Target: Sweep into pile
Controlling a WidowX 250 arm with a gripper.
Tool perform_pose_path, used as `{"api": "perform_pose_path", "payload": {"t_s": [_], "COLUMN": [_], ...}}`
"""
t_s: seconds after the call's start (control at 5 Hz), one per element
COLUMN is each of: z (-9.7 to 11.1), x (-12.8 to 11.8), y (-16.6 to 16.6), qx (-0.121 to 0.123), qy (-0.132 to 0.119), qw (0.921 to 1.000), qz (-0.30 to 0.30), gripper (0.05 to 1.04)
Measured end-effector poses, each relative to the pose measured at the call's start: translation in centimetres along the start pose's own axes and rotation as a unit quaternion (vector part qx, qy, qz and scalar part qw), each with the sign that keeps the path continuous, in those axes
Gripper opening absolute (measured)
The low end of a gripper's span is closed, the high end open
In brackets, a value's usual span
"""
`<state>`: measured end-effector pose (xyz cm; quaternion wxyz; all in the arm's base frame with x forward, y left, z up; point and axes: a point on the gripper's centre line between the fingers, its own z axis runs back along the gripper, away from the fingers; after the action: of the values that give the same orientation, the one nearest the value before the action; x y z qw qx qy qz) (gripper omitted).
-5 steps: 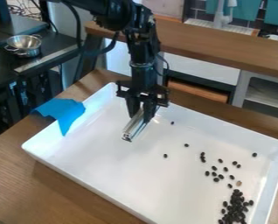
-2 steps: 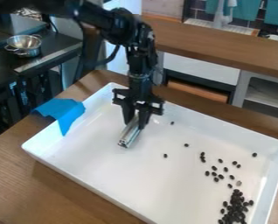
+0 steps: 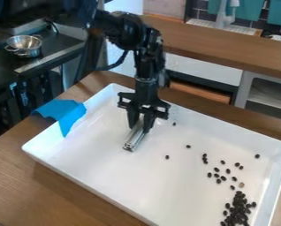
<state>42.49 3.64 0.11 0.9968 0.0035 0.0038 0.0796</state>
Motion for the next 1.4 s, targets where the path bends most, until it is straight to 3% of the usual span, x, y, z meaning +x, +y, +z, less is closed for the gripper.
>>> {"api": "perform_pose_path", "payload": {"t_s": [0.8,1.4], "z": [-0.4,-0.5], "x": [-1.7,-2.6], "y": [-5.2,-9.2], "qx": [-0.011,-0.012], "qy": [0.013,0.005], "qw": [0.9995,0.9985], "qz": [-0.027,-0.053], "gripper": [0.368,0.368]}}
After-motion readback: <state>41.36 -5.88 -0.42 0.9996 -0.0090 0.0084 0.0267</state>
